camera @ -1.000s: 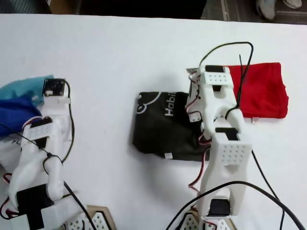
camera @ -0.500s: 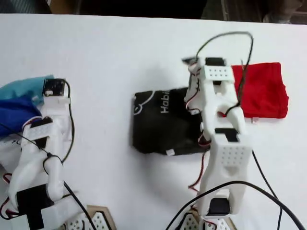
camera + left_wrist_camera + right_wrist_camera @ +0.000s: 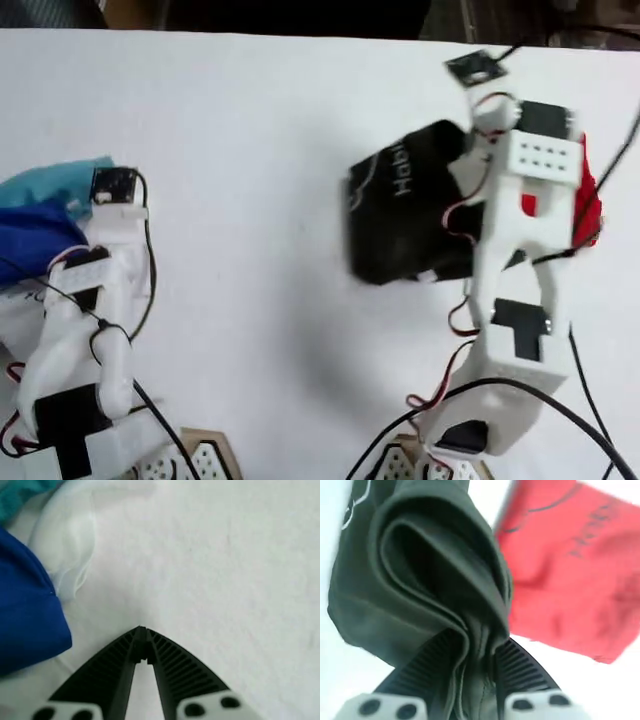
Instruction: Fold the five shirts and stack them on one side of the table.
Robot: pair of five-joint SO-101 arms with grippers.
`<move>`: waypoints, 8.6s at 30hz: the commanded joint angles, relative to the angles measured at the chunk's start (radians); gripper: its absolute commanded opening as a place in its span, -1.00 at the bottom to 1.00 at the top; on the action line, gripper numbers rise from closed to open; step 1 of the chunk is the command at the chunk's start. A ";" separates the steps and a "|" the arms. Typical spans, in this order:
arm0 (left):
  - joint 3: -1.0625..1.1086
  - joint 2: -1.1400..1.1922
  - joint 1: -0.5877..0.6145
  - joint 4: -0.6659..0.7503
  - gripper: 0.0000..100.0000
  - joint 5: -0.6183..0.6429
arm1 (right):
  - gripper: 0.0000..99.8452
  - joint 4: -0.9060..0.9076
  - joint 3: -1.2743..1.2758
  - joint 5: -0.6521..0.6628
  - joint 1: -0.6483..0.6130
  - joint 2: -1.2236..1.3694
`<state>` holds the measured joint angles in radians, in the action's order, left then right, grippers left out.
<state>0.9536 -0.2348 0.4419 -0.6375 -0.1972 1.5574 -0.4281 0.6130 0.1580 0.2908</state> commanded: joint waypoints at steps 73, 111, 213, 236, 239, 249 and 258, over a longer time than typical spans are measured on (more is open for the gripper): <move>0.002 -0.006 -0.008 0.015 -0.95 0.012 | -0.75 0.140 -0.508 -0.018 0.153 0.524; -1.167 0.552 0.601 -0.568 -0.45 -0.384 | -0.75 -0.070 0.967 0.015 -0.093 -0.891; -0.938 0.064 0.443 -0.489 -0.50 -0.044 | -0.75 -0.559 1.461 0.006 -0.363 -0.923; -0.472 0.068 -0.667 -0.575 -0.50 -0.235 | -0.75 -0.581 1.478 -0.109 -0.054 -0.921; -0.420 0.068 -0.680 -0.537 -0.50 -0.235 | -0.75 -0.584 1.478 -0.110 -0.059 -0.921; -0.298 0.066 -0.620 -0.459 -0.93 -0.238 | -0.75 -0.582 1.478 -0.110 -0.061 -0.921; -0.547 0.066 -0.071 -0.505 -0.95 -0.238 | -0.75 -0.585 1.478 -0.110 -0.061 -0.920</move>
<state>0.5332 -0.1289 0.1841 -1.1147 -0.4381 0.9835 1.0541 0.5102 0.0890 -0.6038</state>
